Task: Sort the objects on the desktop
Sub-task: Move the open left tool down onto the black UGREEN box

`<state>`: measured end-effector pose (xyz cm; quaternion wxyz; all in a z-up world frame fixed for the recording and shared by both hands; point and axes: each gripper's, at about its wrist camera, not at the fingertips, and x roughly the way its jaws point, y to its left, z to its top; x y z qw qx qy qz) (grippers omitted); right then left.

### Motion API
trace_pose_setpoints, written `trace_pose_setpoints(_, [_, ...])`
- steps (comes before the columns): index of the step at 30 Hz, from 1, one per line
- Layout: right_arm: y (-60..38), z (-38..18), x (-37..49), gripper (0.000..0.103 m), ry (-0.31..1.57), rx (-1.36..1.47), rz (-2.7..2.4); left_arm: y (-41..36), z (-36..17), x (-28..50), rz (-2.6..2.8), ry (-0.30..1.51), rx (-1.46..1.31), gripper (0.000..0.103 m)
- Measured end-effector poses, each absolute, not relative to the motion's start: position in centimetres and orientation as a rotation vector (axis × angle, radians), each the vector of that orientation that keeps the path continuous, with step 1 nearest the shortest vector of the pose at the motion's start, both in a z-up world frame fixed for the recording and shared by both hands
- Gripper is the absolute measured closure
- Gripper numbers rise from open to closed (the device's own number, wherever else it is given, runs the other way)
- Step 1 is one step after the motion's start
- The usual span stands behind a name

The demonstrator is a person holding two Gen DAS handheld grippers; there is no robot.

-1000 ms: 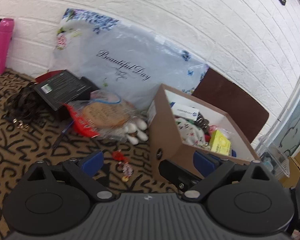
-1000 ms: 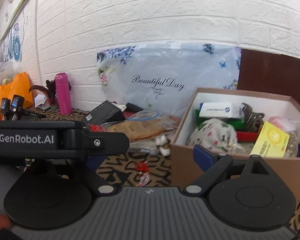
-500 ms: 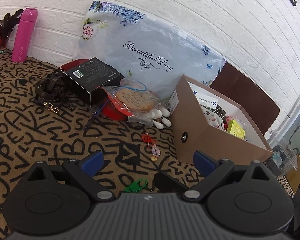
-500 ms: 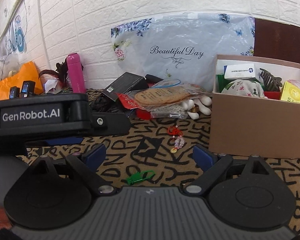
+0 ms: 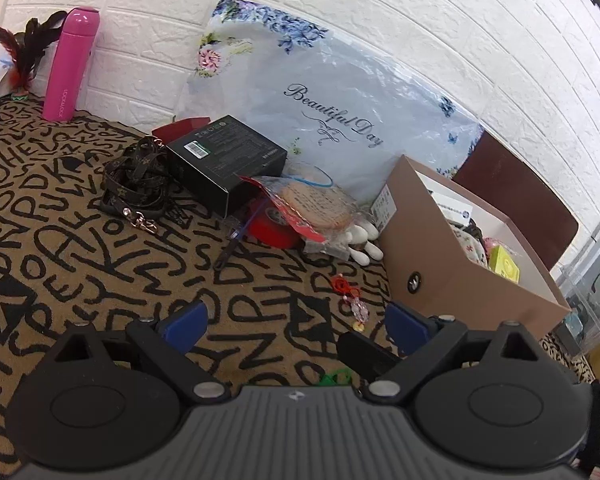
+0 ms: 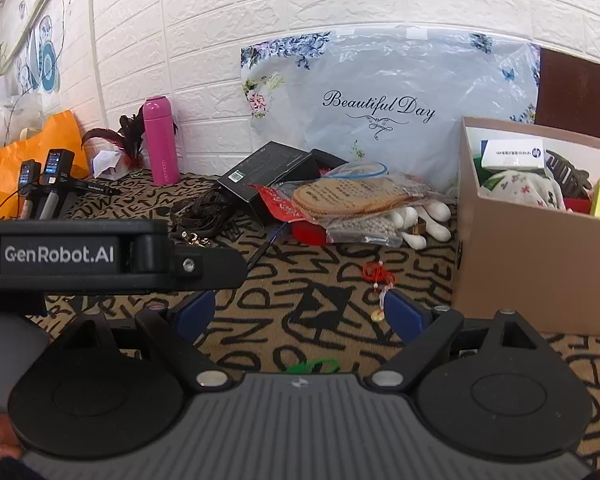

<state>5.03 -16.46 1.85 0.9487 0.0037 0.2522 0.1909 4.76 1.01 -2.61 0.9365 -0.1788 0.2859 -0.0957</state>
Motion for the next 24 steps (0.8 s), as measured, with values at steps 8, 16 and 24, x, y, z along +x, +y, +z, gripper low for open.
trace_pose_setpoints(8, [-14.0, 2.6, 7.7, 0.018, 0.478, -0.043, 0.427, 4.3, -1.9, 6.9, -0.148, 0.546, -0.39, 0.005])
trace_pose_setpoints(16, [-11.4, 4.5, 12.6, 0.018, 0.413, -0.204, 0.458, 7.1, -1.4, 10.4, -0.143, 0.525, -0.517, 0.005])
trace_pose_setpoints(24, [-10.0, 4.7, 18.8, 0.018, 0.429, -0.269, 0.437, 7.9, -1.6, 15.6, -0.116, 0.533, -0.556, 0.006])
